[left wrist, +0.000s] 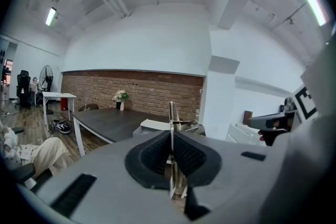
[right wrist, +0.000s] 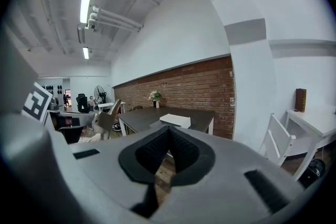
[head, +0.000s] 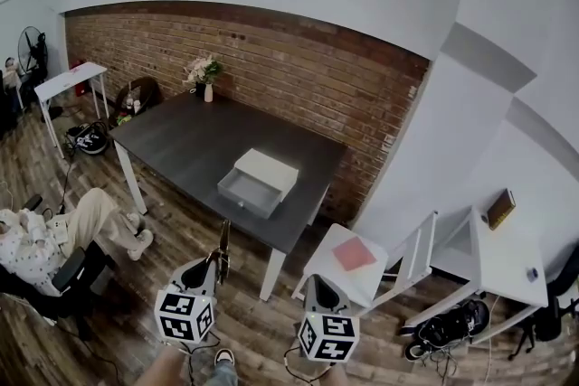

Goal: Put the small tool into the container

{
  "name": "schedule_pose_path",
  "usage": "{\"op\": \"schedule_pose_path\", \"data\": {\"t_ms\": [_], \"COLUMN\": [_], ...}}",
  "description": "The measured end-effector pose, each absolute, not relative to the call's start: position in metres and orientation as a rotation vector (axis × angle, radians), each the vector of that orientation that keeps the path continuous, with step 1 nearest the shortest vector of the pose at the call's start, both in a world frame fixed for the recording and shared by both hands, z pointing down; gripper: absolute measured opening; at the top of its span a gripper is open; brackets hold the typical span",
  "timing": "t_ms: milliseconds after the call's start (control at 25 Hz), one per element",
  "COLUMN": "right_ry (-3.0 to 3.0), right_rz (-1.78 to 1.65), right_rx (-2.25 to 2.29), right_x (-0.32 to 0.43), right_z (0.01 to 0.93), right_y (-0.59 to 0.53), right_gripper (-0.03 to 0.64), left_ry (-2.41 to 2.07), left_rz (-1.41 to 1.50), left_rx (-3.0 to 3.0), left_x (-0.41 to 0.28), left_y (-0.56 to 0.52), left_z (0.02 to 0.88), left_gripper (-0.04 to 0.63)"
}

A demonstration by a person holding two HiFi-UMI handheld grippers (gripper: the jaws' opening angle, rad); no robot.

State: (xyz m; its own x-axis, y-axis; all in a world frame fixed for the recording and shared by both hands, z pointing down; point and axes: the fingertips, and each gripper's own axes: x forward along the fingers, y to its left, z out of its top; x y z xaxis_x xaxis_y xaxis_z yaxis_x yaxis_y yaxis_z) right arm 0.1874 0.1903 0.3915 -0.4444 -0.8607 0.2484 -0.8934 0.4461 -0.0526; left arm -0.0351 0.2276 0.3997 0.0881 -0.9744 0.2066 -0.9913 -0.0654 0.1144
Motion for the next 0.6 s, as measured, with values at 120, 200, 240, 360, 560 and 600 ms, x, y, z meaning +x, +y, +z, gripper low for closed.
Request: {"op": "schedule_pose_path", "data": {"t_ms": [120,200,240,360,560,600], "right_ry": [-2.505,-2.503,-2.502,-2.506,-2.507,-2.502], "right_rz": [0.245,0.234,0.231,0.230,0.216,0.216], "right_rx": [1.561,1.584,1.594,1.611,1.630,1.633], "right_x": [0.173,0.164,0.159,0.142,0.115,0.112], "right_z": [0.386,0.380,0.377,0.369,0.362,0.363], "right_y": [0.162,0.141,0.130,0.104,0.066,0.058], "right_gripper": [0.003,0.003,0.003,0.003,0.003,0.003], "left_ry": [-1.969,-1.961,-1.958,-1.947,-1.921,-1.913], "left_rz": [0.091,0.082,0.077,0.068,0.032,0.026], "left_rx": [2.160,2.175,2.182,2.202,2.226,2.231], "left_x": [-0.050,-0.061,-0.066,-0.083,-0.111,-0.114], "left_y": [0.197,0.174,0.163,0.133,0.087,0.079], "left_z": [0.394,0.390,0.388,0.382,0.379,0.379], "left_gripper": [0.006,0.006,0.006,0.006,0.006,0.006]}}
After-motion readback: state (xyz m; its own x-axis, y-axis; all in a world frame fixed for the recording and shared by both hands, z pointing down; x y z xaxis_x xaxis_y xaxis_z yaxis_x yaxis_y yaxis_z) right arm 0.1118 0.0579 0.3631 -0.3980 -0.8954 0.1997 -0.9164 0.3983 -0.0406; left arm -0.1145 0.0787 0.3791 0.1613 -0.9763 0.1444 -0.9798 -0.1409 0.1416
